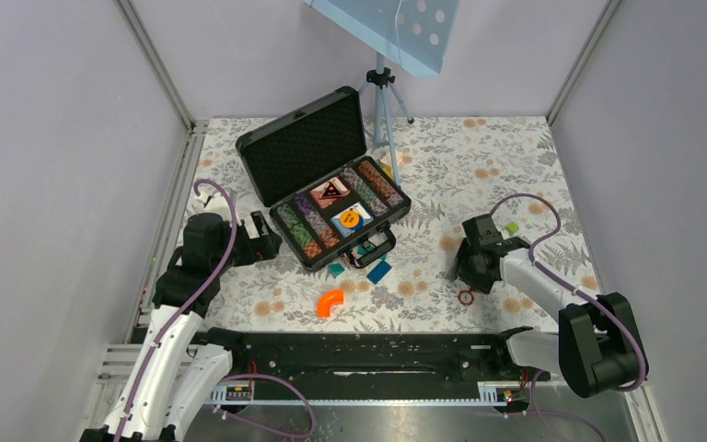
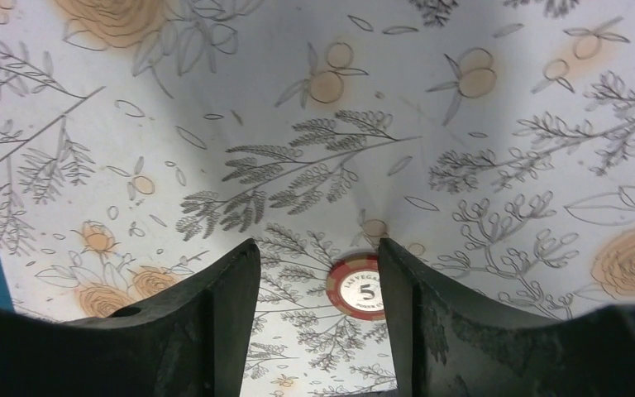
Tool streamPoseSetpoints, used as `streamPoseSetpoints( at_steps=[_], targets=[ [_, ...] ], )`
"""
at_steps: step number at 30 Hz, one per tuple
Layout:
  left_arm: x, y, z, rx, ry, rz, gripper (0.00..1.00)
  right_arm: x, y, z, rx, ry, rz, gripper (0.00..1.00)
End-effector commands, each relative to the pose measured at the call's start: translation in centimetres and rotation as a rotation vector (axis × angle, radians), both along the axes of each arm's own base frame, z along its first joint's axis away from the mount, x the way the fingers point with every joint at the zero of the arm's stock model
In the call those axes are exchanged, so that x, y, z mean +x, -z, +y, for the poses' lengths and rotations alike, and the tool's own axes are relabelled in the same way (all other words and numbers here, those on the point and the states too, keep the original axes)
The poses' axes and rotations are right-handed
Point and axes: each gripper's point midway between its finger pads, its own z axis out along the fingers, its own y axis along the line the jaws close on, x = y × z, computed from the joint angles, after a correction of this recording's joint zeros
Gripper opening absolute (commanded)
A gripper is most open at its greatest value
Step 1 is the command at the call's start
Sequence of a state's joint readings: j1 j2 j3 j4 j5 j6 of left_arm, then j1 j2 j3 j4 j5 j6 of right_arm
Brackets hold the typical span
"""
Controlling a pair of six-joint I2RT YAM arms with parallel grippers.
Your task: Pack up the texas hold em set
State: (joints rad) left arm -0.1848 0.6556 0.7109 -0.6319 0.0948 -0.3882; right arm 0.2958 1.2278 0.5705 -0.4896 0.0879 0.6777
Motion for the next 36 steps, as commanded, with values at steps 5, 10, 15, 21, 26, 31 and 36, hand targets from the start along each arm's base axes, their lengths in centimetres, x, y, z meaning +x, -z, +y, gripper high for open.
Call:
streamPoseSetpoints(
  at_steps=[5,10,15,21,26,31,36],
  targets=[
    [0.7,-1.4,-0.5,-0.011,0.032,-0.074,0.94,-3.7,0.8,-1.2,-0.068,0.034,0.115,0.6],
    [0.6,-1.5,-0.6,-0.013,0.033,-0.08,0.94,-4.5,0.7,-0.4,-0.061,0.018,0.12,0.6],
    [0.5,-1.6,-0.6,-0.015,0.036,-0.084,0.94,-4.9,0.2,0.2,-0.058,-0.002,0.12,0.6],
    [0.5,-1.6,-0.7,-0.017,0.038,-0.086,0.94,-5.3,0.5,0.8,-0.055,-0.011,0.113,0.6],
    [0.5,-1.7,-0.7,-0.017,0.039,-0.086,0.94,-4.9,0.7,1.2,-0.076,-0.032,0.116,0.6],
    [0.5,-1.6,-0.7,-0.015,0.037,-0.086,0.94,-4.1,0.6,1.8,-0.097,-0.06,0.109,0.57],
    [0.5,-1.6,-0.6,-0.015,0.036,-0.085,0.94,-3.6,0.8,2.6,-0.114,-0.092,0.095,0.56]
  ],
)
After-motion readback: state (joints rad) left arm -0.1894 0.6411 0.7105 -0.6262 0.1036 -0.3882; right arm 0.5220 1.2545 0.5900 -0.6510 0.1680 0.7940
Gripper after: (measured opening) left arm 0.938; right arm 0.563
